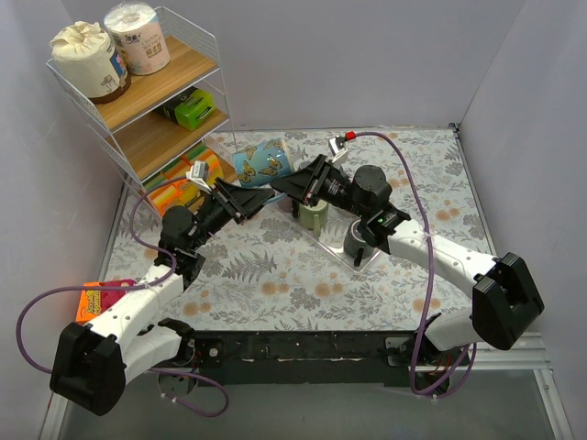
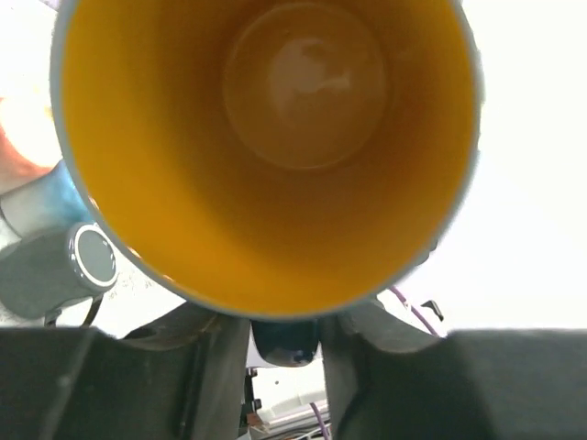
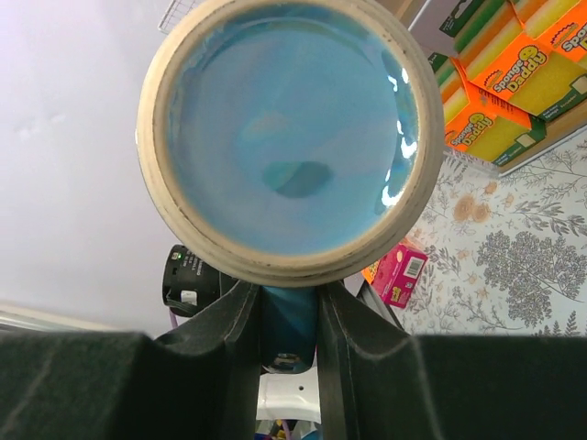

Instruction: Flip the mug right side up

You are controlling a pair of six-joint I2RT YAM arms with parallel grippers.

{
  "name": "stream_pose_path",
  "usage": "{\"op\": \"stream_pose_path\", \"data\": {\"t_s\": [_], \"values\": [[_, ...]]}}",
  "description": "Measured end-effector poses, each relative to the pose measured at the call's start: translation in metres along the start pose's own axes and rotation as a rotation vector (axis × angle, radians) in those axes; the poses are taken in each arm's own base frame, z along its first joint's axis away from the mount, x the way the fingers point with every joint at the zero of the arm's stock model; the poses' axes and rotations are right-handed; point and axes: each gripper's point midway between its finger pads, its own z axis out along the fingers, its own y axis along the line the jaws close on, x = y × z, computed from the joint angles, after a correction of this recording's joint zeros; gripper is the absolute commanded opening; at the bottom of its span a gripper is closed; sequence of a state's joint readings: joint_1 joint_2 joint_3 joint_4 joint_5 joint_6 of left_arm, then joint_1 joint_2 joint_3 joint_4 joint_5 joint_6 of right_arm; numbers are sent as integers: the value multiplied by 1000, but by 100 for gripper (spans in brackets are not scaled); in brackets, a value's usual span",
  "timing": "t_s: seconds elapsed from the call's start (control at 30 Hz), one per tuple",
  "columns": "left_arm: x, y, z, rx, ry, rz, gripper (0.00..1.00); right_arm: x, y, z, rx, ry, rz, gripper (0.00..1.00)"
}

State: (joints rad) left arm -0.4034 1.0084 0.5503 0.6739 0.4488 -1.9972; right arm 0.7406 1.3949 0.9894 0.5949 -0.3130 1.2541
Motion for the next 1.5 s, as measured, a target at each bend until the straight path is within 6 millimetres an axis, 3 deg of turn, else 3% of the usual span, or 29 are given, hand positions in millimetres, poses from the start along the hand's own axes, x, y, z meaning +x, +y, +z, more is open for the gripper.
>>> {"op": "stream_pose_path", "data": {"t_s": [0.03,0.07,0.1,0.27,0.43,0.53,0.67,0.8,1.13,1.5], "values": [[-1,-2,0,6,-2,-3,20,0,0,0,-6,-1,1,1],[-2,-4,0,12,-8,-5,5,0,0,0,-5,-1,4,1],[-2,-4,0,13,-12,-13,0,0,-1,0,-6,-1,4,1],[-5,-7,-1,12,-29,-29,0,0,1,0,-18,-1,-12,1],[-1,2,-1,-35,-15,-39,0,4,-10,-5,13,1,-18,2],[0,4,0,-60,-12,-40,0,4,-15,-6,39,-1,-25,17],[0,1,2,-84,-3,-27,0,3,-14,-9,49,-10,-40,53],[-11,-1,4,-117,-47,8,0,2,-10,-13,59,-16,-61,67],[-36,7,7,-262,-139,42,0,5,-8,-19,66,2,-54,72],[-59,29,-5,-513,-192,155,0,11,-47,-58,288,38,-47,73]]}}
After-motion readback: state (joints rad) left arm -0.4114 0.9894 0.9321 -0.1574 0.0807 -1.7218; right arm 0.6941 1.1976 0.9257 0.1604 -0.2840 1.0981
